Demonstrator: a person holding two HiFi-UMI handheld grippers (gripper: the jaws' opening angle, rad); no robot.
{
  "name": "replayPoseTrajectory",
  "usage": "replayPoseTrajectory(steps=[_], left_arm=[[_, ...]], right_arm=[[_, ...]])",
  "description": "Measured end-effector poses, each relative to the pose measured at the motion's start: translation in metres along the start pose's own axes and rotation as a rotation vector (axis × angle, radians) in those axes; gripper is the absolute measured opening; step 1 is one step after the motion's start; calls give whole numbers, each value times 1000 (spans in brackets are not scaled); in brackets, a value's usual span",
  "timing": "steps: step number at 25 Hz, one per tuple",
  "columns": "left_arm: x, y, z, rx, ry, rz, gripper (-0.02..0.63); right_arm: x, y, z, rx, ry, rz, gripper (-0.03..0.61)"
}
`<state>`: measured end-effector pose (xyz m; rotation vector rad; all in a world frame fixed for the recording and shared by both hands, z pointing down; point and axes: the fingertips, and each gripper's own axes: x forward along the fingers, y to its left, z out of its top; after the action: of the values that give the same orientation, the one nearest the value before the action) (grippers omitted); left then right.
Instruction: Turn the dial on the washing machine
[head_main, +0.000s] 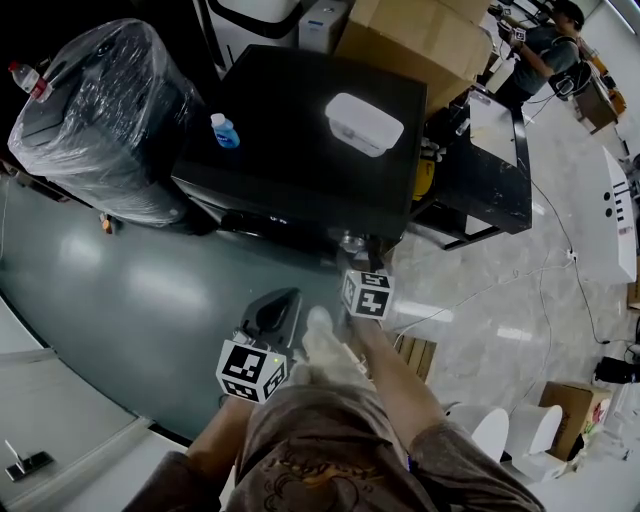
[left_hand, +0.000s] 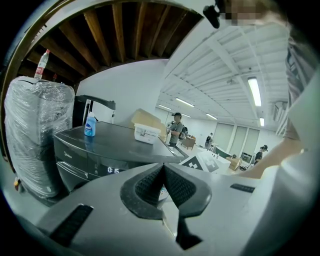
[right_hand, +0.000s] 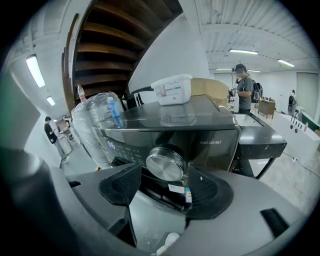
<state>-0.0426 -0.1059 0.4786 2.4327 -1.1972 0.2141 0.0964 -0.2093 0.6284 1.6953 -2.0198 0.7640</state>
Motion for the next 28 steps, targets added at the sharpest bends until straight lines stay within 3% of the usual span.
replayPoseTrajectory(steps=[14,23,28], left_arm=[[8,6,-2,-12,16,6,-1],[10,6,-5,-15,22,-4,0],[9,8,-7,-16,28,-4,0]], right_arm=[[9,-2,3,80,14,-39,258],[9,-3,4,135,-5,-3,252],[8,-4,3,222,-28,36,252]])
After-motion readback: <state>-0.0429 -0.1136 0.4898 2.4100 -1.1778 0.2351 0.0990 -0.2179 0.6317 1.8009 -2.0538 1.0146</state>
